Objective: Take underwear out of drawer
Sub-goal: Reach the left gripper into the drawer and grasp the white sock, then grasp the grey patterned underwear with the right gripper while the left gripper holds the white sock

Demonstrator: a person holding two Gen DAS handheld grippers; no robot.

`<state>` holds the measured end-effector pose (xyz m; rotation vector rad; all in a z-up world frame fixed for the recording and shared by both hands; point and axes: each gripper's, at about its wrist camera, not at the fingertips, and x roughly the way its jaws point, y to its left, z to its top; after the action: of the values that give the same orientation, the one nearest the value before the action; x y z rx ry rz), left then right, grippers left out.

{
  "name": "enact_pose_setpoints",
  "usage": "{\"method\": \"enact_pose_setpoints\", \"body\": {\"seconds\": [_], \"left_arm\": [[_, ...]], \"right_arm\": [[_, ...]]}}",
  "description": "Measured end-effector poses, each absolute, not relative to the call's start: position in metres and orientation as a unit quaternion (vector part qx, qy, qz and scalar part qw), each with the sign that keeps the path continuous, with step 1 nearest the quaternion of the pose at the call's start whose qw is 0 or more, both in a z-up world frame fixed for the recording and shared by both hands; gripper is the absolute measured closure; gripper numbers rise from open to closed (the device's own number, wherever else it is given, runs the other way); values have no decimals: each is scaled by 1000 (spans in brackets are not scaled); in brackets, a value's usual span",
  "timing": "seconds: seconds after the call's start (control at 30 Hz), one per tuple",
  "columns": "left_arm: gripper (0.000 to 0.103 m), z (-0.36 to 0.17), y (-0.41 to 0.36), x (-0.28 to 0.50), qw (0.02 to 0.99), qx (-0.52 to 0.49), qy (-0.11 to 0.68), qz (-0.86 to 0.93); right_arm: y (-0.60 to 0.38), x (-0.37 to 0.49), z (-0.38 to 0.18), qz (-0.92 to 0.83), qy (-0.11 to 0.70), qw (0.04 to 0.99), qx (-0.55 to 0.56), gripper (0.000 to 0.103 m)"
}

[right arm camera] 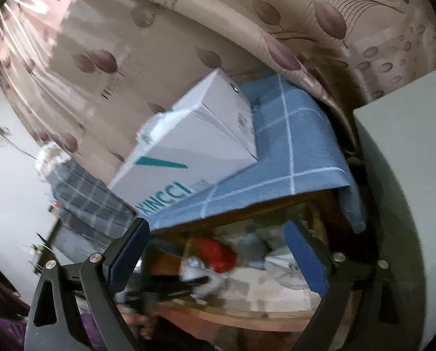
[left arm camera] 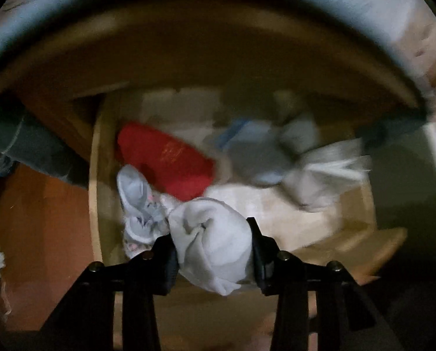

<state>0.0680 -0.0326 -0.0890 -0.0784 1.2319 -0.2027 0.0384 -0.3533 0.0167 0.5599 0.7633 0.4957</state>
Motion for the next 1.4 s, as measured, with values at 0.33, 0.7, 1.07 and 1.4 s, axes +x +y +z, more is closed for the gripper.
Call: {"method": "enact_pose_setpoints", "body": {"seconds": [0.33, 0.7, 1.07, 1.4], "left_arm": [[62, -33, -13, 40, 839, -76, 514, -161], [61, -11, 0, 24, 846, -137, 469, -212], [60, 8, 11, 12, 854, -143, 442, -234], [60, -7, 4, 15, 846, -134, 458, -239]], "right_arm": [[-247, 65, -37, 227, 542, 808, -51, 11], [-190, 88, -115, 202, 541, 750, -324, 20], [-174, 109, -176, 198, 556, 691, -417, 25], [-178, 125, -193, 178, 580, 680, -413, 85]]}}
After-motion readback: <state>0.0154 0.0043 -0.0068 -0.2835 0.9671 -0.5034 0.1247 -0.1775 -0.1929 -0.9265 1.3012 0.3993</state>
